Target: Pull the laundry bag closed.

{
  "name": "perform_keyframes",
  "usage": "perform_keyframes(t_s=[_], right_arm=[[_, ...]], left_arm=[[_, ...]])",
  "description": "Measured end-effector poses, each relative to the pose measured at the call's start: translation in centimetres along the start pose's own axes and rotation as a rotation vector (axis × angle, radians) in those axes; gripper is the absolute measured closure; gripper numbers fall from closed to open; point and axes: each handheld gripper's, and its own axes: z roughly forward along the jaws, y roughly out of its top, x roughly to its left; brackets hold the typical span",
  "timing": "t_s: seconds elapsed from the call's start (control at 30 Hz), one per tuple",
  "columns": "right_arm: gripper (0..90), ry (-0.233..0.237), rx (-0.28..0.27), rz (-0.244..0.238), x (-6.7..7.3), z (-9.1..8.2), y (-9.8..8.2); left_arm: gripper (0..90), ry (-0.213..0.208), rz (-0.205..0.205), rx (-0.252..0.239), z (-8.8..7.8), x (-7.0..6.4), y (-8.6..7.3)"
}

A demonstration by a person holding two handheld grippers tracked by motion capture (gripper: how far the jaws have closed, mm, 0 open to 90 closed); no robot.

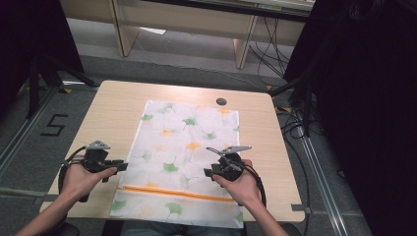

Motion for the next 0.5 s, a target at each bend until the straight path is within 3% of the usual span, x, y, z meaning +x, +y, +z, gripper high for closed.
perform_keyframes(t_s=[0.07, 0.1, 0.17, 0.2, 0.3, 0.33, 0.47, 0.5], right_arm=[[63.4, 0.016, 0.001, -0.001, 0.3, 0.1, 0.0], [65.0, 0.003, 0.001, -0.026, 0.5, 0.3, 0.2], [66.8, 0.022, 0.000, -0.045, 1.1, 0.6, 0.5], [68.2, 0.035, -0.012, -0.062, 1.6, 0.8, 0.5], [74.0, 0.065, 0.007, -0.032, 3.4, 1.8, 1.5], [75.2, 0.063, 0.015, -0.027, 3.8, 2.2, 1.7], [77.5, 0.098, 0.029, 0.001, 5.1, 3.2, 2.3], [78.5, 0.150, 0.036, -0.027, 5.7, 3.8, 2.6]], left_arm=[[74.0, 0.009, 0.000, 0.013, 0.0, 0.0, 0.0], [74.0, 0.008, -0.002, 0.011, 0.1, -0.1, 0.0], [75.6, 0.008, 0.003, 0.012, 0.2, -0.1, -0.1], [76.7, 0.012, 0.007, 0.039, 0.1, -0.1, 0.0], [81.8, 0.007, -0.017, 0.063, 0.2, -0.2, -0.1], [82.9, -0.013, -0.014, 0.104, 0.1, -0.1, 0.0], [84.5, -0.024, -0.017, 0.119, 0.2, -0.3, 0.0], [84.7, -0.030, -0.015, 0.140, 0.3, -0.5, 0.1]])
